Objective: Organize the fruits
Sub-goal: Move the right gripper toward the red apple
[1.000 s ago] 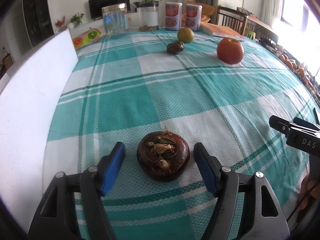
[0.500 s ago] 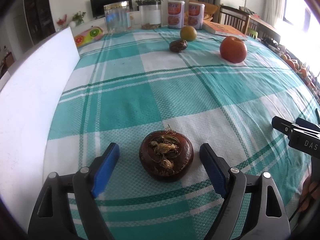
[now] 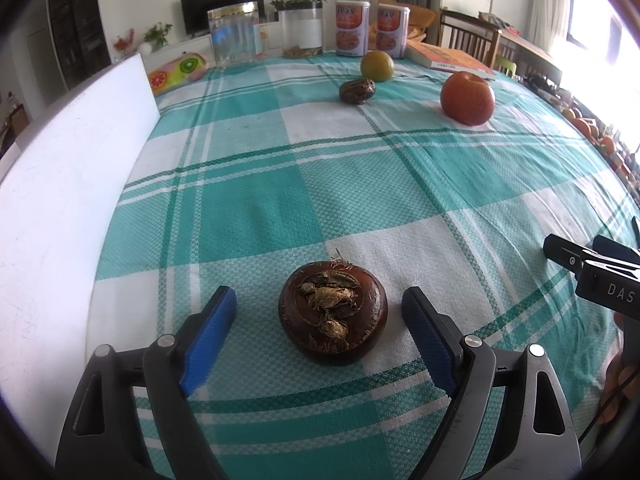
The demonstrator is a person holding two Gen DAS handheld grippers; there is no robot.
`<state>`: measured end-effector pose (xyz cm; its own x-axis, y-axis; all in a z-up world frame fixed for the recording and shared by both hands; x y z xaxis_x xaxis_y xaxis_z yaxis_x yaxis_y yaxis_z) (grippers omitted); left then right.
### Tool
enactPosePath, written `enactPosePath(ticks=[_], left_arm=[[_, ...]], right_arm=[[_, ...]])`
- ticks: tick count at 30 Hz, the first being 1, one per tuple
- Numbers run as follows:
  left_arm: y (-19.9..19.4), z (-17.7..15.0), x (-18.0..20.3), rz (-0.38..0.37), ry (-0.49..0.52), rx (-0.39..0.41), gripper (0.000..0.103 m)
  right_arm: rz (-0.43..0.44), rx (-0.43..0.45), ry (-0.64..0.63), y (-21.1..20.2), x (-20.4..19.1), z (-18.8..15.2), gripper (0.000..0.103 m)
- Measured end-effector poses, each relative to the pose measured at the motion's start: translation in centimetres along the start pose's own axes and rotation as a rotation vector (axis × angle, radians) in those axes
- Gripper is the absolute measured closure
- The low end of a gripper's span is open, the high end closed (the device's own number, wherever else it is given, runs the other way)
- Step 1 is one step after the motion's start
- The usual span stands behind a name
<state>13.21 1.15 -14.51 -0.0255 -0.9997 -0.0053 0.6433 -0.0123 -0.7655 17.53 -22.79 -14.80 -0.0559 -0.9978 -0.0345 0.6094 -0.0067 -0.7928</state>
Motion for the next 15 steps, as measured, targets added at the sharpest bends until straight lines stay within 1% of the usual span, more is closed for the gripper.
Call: enactPosePath(ticks=[6,7,8,9,10,11,13,14,15], left_arm=[[0.1,0.0,-0.1,0.001,-0.002,-0.001,0.016],[0.1,0.0,0.0,0.001,-0.002,-0.001,0.016],[0.1,0.0,0.0,0.001,-0.002,-0.001,0.016],[0.1,0.0,0.0,0.001,-0.002,-0.001,0.016],[0.1,0.0,0.0,0.001,-0.002,-0.001,0.016],[0.1,0.0,0.0,0.001,-0.002,-0.001,0.016],[0.1,0.0,0.0,0.001,-0.002,-0.001,0.016],[0.1,0.0,0.0,0.001,-0.002,-0.001,0.016],[0.1,0.0,0.0,0.001,-0.002,-0.001,0.016]], right_arm=[[0.033,-0.008,0.013,-0.1,0.3,0.2,0.000],[0.046,-0.022,0.024,0.0,0.4,0.6,0.000],[0.078,-0.037,0.039,0.3,0.5,1.2,0.000],[0.121,-0.050,0.052,0.6,0.5,2.2,0.000],[0.138,-0.054,0.060,0.9,0.4,3.4,0.000],[0.132,-0.036,0.060,0.9,0.3,5.0,0.000],[0.110,0.053,0.027,0.8,-0.4,8.4,0.000],[0.095,0.082,0.003,1.2,-0.9,10.0,0.000],[0.085,0.082,-0.021,2.0,-1.5,11.5,0.000]])
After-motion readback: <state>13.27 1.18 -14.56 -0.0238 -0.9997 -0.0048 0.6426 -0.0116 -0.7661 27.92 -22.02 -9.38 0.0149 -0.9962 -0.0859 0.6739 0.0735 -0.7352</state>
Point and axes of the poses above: each gripper's, at about its wrist camera, not at the fingertips, and y roughly the way its jaws point, x to its right, z to its top, the point moved 3 cm from there along y, roughly the way its jaws point, and after that the axes turned 2 degrees about x, right-handed, at the moved point
